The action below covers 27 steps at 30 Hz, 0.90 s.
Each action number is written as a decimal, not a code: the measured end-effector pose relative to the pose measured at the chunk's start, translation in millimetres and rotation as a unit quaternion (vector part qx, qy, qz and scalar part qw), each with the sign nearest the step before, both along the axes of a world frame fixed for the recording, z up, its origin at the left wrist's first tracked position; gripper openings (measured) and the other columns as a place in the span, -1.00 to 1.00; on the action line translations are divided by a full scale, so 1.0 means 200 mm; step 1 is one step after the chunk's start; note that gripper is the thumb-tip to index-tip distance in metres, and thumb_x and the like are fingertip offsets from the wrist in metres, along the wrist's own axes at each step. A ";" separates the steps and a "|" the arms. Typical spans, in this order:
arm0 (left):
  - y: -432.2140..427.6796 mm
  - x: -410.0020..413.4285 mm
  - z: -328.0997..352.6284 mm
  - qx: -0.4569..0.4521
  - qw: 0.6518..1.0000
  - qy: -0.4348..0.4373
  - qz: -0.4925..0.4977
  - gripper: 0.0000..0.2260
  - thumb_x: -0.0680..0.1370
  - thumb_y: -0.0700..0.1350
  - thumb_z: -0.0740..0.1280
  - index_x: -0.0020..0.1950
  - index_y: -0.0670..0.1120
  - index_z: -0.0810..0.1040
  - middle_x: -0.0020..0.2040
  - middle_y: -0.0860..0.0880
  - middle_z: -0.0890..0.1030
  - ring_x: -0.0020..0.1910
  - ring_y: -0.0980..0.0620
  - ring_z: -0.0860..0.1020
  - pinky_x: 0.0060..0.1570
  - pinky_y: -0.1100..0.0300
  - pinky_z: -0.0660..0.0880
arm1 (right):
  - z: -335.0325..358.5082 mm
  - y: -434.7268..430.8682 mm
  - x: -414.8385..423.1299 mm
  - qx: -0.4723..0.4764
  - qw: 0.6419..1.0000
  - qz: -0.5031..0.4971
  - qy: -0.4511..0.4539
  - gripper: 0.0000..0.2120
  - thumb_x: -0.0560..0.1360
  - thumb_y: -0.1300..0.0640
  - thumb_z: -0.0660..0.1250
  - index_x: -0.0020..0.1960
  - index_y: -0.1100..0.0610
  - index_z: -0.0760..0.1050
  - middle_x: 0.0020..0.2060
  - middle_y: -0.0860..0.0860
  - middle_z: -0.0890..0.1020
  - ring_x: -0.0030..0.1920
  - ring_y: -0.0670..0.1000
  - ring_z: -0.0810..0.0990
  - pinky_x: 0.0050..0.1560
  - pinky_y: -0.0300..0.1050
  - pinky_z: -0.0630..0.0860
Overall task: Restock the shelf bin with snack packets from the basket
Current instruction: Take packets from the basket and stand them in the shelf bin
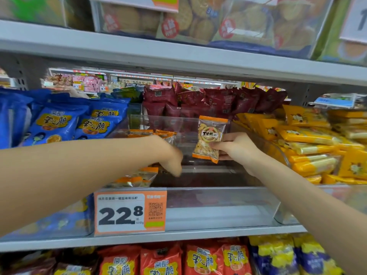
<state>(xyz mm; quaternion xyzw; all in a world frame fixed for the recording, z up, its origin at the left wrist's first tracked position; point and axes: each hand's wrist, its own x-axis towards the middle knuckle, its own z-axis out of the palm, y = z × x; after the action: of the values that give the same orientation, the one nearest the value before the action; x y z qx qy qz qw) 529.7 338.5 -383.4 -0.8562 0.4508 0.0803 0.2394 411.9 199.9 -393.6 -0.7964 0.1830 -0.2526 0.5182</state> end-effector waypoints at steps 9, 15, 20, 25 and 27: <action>0.09 0.36 0.11 -0.246 0.967 -0.060 -0.038 -0.68 0.38 0.09 0.53 0.01 -0.03 0.58 -0.04 0.02 0.58 -0.06 -0.01 0.55 -0.12 0.11 0.52 | -0.02 -0.03 0.04 0.016 0.998 0.002 0.055 -0.78 0.46 0.20 0.47 0.09 0.18 0.60 -0.04 0.08 0.70 -0.04 0.05 0.69 -0.12 -0.13 0.64; 0.11 0.42 0.16 -0.303 0.951 0.053 0.027 -0.81 0.37 -0.24 0.55 -0.09 -0.06 0.63 -0.16 0.03 0.62 -0.16 0.09 0.57 -0.33 0.31 0.43 | -0.02 -0.02 0.10 0.039 0.980 0.053 0.188 -0.82 0.45 0.25 0.47 0.04 0.18 0.60 -0.09 0.10 0.72 -0.07 0.03 0.70 -0.13 -0.14 0.65; 0.12 0.45 0.17 -0.348 0.927 0.131 0.049 -0.81 0.45 -0.26 0.47 0.03 -0.08 0.66 -0.17 0.09 0.60 -0.08 0.04 0.62 -0.25 0.31 0.53 | 0.00 0.11 0.31 -0.002 0.952 0.134 0.275 -0.84 0.47 0.27 0.45 0.04 0.21 0.56 0.10 0.17 0.64 0.11 0.09 0.62 0.06 -0.10 0.62; 0.14 0.48 0.18 -0.342 0.916 0.196 0.075 -0.80 0.51 -0.24 0.36 -0.02 0.03 0.67 -0.06 -0.01 0.65 -0.08 0.06 0.58 -0.03 0.20 0.54 | -0.12 0.26 0.52 0.008 0.954 0.105 0.281 -0.80 0.47 0.38 0.39 0.08 0.30 0.51 0.16 0.23 0.59 0.14 0.14 0.61 0.07 0.01 0.62; 0.14 0.48 0.18 -0.334 0.919 0.198 0.073 -0.80 0.45 -0.20 0.42 -0.01 0.07 0.66 -0.08 0.06 0.63 -0.07 0.10 0.58 -0.01 0.20 0.53 | -0.14 0.29 0.53 -0.005 0.960 0.085 0.268 -0.74 0.44 0.35 0.44 0.09 0.25 0.48 0.17 0.19 0.54 0.16 0.12 0.57 0.00 -0.02 0.64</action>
<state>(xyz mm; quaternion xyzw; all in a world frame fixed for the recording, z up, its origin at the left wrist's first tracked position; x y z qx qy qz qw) 625.4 366.9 -346.7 -0.8835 0.4258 0.1100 -0.1611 518.0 258.2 -421.0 -0.8498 0.2456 0.0140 0.4661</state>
